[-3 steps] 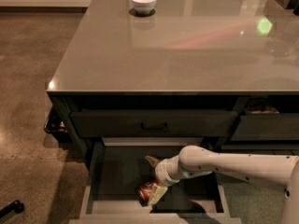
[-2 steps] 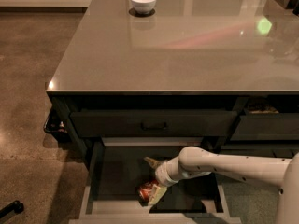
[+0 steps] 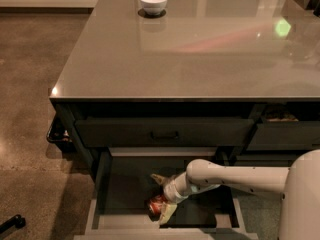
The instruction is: Pick coke can from middle drawer and place on counter
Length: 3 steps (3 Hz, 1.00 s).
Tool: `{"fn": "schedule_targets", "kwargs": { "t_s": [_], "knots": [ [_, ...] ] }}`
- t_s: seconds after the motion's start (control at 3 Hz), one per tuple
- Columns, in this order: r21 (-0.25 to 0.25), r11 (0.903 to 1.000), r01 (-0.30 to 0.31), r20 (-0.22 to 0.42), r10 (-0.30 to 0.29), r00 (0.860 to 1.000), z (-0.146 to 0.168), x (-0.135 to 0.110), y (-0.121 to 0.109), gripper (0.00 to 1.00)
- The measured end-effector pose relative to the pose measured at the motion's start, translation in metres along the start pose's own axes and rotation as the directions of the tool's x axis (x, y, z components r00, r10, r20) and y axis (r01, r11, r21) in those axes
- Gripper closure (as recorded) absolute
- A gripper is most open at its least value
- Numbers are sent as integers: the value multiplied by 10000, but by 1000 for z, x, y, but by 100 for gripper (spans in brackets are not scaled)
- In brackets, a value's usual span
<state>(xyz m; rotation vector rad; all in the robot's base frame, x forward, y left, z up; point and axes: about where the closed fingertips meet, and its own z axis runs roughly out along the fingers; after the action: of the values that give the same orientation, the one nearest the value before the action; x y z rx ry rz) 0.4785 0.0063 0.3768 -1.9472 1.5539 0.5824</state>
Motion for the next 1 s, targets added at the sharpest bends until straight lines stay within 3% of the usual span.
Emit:
{"fn": "schedule_targets", "kwargs": {
  "t_s": [0.67,1.0],
  "knots": [
    [-316,9995,-73,-720,51,9974,3,17,8,0],
    [-317,9995,-81,-722,58,9974,2,17,8,0]
  ]
}}
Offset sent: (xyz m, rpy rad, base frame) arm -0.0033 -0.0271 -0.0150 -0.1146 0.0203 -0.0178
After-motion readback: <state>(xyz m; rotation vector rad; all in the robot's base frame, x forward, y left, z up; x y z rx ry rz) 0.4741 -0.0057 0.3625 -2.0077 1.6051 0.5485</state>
